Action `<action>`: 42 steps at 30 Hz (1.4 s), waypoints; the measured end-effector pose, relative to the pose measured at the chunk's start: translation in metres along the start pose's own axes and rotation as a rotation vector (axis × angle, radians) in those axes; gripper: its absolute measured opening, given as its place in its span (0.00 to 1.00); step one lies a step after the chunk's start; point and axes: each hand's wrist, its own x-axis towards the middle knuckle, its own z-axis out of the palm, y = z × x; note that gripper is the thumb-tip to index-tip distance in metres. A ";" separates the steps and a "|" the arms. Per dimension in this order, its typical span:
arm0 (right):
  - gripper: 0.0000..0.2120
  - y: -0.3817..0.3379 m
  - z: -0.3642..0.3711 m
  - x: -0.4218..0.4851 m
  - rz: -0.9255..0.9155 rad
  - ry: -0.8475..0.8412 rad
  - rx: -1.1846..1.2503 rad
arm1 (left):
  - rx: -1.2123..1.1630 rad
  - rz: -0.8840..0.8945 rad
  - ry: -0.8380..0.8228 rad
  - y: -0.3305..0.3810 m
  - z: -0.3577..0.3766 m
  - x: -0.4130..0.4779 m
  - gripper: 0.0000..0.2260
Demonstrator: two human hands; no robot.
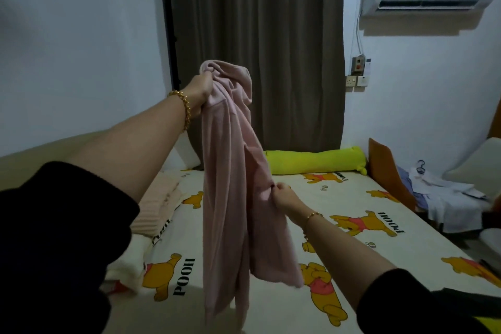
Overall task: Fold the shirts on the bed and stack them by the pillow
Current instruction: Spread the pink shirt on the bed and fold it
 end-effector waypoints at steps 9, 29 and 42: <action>0.22 -0.019 -0.039 -0.009 -0.463 -0.024 -0.209 | -0.029 0.017 0.110 -0.014 -0.048 0.016 0.14; 0.05 -0.066 -0.115 0.023 -0.351 0.473 -0.300 | 0.199 -0.105 0.215 -0.085 -0.080 0.048 0.17; 0.08 -0.178 -0.093 0.011 -0.553 0.322 -0.590 | 0.768 -0.188 -0.708 -0.070 0.048 -0.032 0.20</action>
